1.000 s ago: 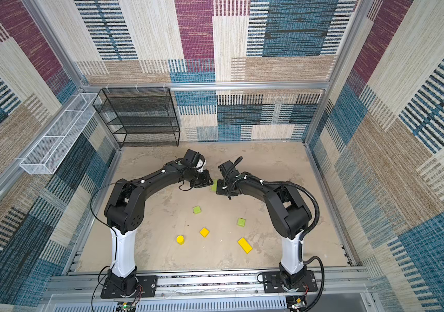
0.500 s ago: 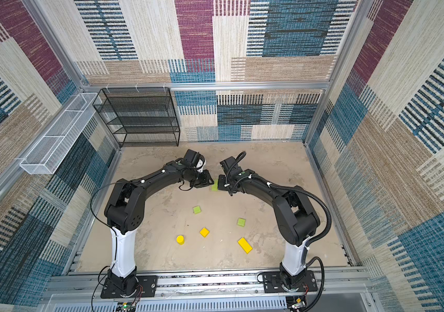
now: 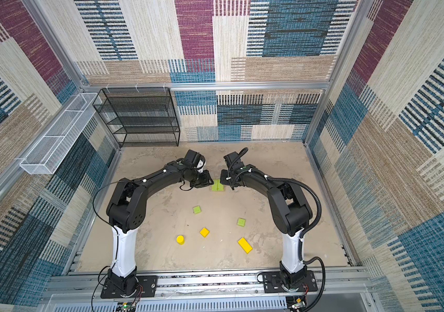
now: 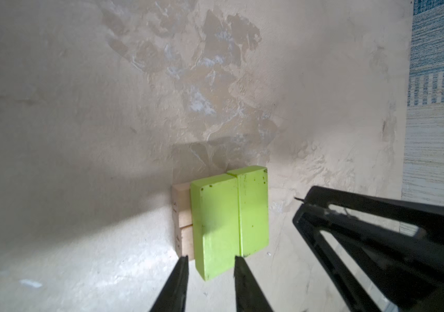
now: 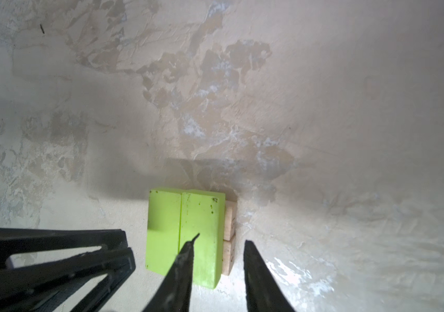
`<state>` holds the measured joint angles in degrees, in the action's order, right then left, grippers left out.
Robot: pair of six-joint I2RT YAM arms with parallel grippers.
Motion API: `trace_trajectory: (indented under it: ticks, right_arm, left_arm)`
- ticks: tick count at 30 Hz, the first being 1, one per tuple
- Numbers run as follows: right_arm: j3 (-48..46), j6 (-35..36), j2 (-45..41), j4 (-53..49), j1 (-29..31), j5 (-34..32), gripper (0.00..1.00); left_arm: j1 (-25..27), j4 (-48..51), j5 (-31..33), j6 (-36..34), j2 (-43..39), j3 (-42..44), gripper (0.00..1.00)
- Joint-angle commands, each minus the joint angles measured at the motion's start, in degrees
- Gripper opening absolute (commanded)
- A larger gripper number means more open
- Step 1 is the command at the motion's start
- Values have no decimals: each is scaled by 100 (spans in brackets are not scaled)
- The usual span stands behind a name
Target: Build the wood block tower
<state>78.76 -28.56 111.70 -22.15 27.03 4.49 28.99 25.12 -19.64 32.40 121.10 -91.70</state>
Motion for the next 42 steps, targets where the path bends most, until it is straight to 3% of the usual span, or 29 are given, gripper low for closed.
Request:
trace_trajectory:
  ticks: [1,6,13,23,42]
  right_arm:
    - [51,-1,88,193,4,230,41]
    - [78,-12,158,229,-5,281,47]
    - [130,-24,260,273,-31,382,47]
    - [175,-36,342,312,-48,463,41]
    - [131,-92,406,387,-49,637,32]
  left_arm:
    - [-17,-72,6,68,37,-17,34]
    - [-17,-150,-66,99,98,-25,36]
    - [-17,-276,-136,143,117,10,37]
    - [-17,-297,-145,160,127,3,32]
    - [-17,-360,-193,181,142,23,31]
